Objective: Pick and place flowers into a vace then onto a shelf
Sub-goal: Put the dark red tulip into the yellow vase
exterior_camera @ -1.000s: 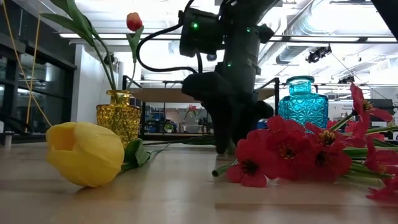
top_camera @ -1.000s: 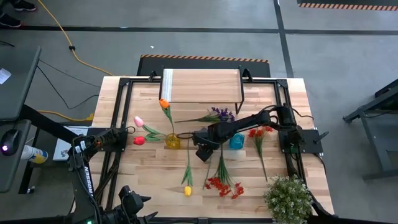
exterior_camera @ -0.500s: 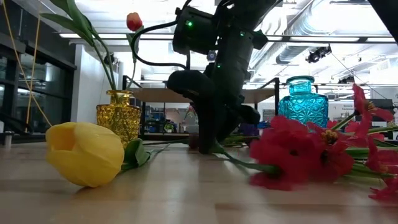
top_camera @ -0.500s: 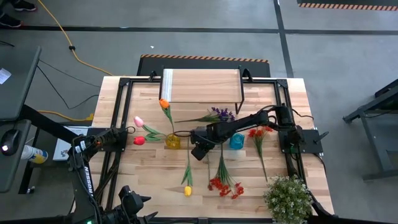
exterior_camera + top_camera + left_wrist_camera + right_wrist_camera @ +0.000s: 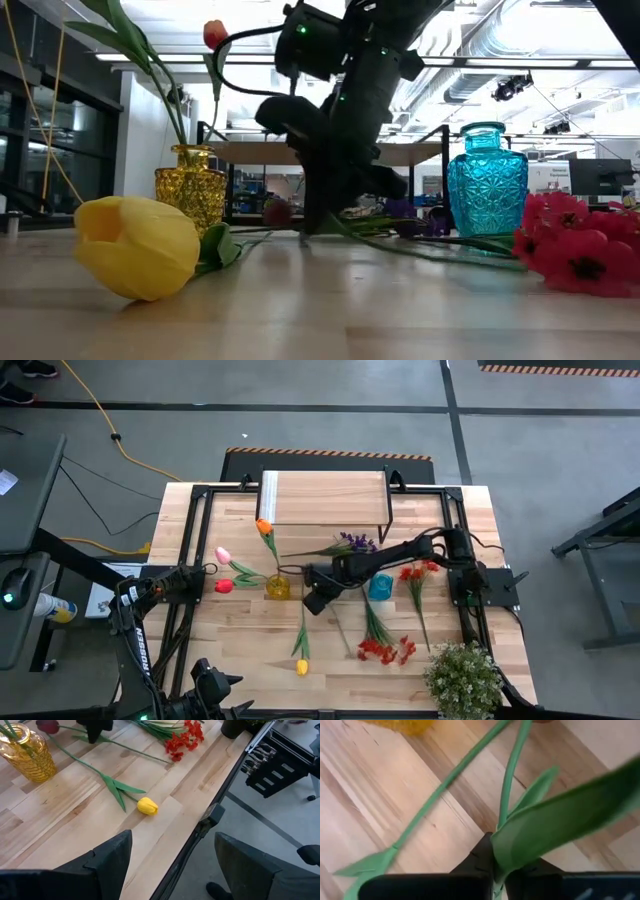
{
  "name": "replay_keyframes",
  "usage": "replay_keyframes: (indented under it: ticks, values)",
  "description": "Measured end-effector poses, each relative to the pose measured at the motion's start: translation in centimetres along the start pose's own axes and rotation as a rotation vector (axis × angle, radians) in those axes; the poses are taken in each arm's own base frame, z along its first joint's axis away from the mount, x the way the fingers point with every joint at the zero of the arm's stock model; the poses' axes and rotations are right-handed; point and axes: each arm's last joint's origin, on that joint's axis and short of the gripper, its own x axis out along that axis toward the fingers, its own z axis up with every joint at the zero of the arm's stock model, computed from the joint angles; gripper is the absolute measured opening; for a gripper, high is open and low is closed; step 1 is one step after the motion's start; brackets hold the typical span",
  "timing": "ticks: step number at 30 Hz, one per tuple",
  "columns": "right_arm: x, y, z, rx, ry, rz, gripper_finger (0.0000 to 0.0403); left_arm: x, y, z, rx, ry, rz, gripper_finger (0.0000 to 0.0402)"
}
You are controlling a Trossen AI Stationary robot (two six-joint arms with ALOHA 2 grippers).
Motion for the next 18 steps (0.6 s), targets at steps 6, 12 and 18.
replay_keyframes:
  ticks: [6, 12, 18]
  values:
    - [-0.5, 0.2, 1.0, 0.046, -0.050, 0.061, 0.0008, 0.0, 0.0, 0.0, 0.001, 0.000, 0.000, 0.0317]
    - [-1.7, 0.3, 1.7, 0.080, -0.082, 0.099, 0.0010, 0.0, 0.0, 0.0, 0.008, 0.000, 0.000, 0.0317]
    - [-3.4, 0.4, 2.5, 0.093, -0.142, 0.125, 0.0005, 0.0, 0.0, 0.0, 0.007, 0.001, -0.002, 0.0317]
